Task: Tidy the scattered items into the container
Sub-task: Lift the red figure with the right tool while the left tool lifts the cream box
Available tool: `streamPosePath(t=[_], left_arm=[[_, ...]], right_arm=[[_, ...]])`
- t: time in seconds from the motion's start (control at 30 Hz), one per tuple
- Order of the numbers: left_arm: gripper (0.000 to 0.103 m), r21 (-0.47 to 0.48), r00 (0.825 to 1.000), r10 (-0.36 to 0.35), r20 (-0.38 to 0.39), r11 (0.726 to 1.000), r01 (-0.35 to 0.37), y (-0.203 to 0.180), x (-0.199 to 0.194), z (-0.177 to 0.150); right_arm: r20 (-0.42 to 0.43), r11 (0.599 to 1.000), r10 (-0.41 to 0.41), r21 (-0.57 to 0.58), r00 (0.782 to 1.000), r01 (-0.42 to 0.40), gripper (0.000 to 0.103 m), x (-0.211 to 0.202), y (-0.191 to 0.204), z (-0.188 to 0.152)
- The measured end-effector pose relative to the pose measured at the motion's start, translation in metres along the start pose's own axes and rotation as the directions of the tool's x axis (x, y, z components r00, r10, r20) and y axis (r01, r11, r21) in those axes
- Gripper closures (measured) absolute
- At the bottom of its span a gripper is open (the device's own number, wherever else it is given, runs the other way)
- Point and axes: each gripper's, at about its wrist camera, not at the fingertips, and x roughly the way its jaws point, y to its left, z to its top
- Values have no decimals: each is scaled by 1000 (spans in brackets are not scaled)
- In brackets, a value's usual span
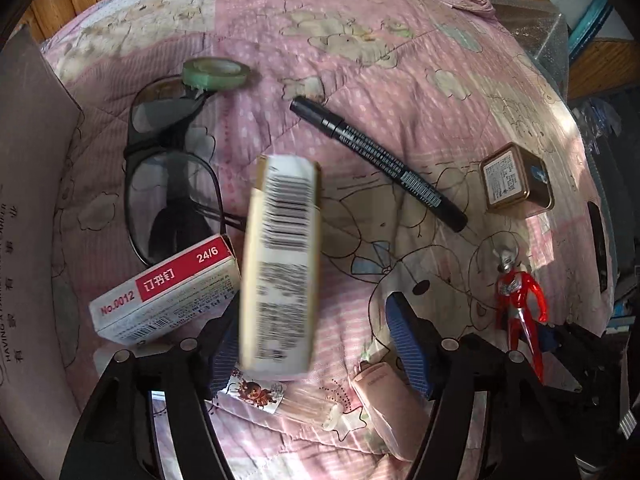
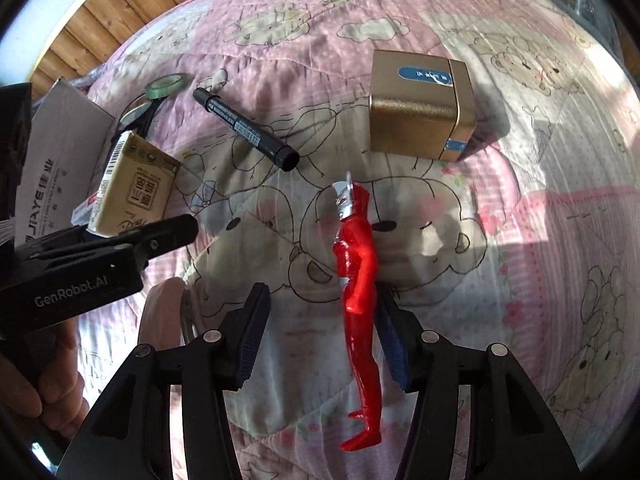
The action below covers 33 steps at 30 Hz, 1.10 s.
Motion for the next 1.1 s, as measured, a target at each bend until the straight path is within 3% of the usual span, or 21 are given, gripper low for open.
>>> streamPosePath(t=[0.03, 0.07, 0.1, 0.13, 0.27, 0.37, 0.8, 1.1], left_arm=[[48, -3, 1000, -2, 7, 1000, 2, 1, -2, 1], [52, -11, 1000, -18, 7, 1000, 18, 4, -3, 3], [55, -21, 999, -39, 9, 999, 39, 8, -4, 5], [61, -31, 998, -58, 9, 998, 58, 12, -6, 6], [77, -47, 997, -82, 18, 995, 82, 23, -12, 6], [79, -52, 996, -84, 25, 995, 85, 25, -15, 6], [80, 1, 993, -59, 99, 998, 59, 15, -58, 5], [80, 13, 993, 16, 117, 1000, -17, 15, -85, -4]], right_arm=[[-2, 1000, 4, 11, 1000, -4, 51, -1, -2, 1], [-2, 1000, 7, 27, 1000, -7, 63, -2, -5, 2], [-6, 999, 25, 46, 1000, -25, 85, -2, -10, 4], [-15, 995, 58, 77, 998, -57, 87, -3, -17, 5], [-10, 972, 147, 186, 989, -142, 87, -6, -36, 6], [5, 951, 202, 237, 979, -197, 87, -10, -41, 5], [43, 959, 185, 212, 982, -190, 88, -35, -30, 2], [71, 972, 174, 150, 982, -183, 88, -58, -7, 7]])
